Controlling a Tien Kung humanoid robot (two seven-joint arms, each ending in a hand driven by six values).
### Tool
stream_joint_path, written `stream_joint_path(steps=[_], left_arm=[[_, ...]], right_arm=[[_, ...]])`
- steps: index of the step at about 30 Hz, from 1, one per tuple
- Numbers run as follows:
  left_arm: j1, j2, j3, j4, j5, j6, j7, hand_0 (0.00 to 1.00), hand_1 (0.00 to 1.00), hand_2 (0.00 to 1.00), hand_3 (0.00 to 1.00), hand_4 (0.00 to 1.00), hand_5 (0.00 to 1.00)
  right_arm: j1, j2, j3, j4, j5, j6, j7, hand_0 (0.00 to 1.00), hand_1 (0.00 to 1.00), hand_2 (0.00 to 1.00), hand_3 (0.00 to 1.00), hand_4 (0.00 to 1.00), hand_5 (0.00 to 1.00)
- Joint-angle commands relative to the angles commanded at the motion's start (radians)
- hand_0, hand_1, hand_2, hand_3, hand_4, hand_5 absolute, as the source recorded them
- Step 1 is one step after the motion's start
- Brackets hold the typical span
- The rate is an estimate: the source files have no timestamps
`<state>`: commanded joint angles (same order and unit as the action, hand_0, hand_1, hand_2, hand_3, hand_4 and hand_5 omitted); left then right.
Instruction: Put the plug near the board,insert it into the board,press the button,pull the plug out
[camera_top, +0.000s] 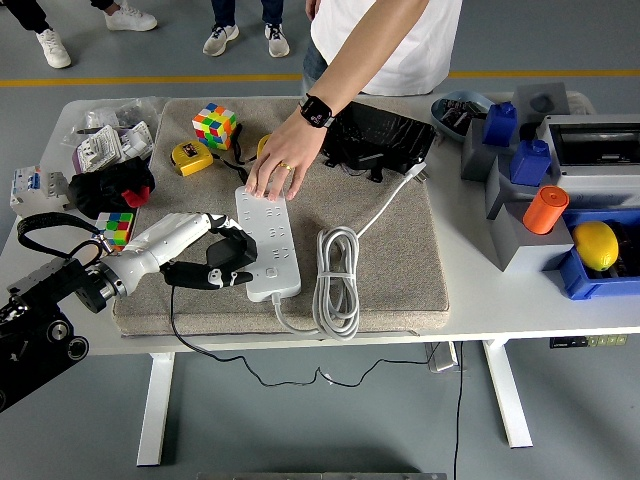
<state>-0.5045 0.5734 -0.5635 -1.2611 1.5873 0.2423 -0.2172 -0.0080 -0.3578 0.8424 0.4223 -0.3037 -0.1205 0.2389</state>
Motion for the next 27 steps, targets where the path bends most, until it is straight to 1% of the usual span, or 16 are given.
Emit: stream_joint_path(steps=[14, 27], left_arm=[[-0.010, -0.008, 0.014, -0.002, -0.003, -0.002, 0.002, 0.654, 0.693, 0.689, 0.688, 0.943, 0.720], [-0.034, -0.029, 0.035, 0.001, -0.003, -0.008, 0.012, 0.653, 0.691, 0.689, 0.688, 0.940, 0.724]], right_arm=[[0.000, 0.002, 0.002, -0.001, 0.001, 0.000, 0.001, 0.705, 0.708, 0.707, 0.597, 0.998, 0.595], [0.000, 0.003, 0.004, -0.001, 0.001, 0.000, 0.002, 0.705, 0.708, 0.707, 0.597, 0.998, 0.593]])
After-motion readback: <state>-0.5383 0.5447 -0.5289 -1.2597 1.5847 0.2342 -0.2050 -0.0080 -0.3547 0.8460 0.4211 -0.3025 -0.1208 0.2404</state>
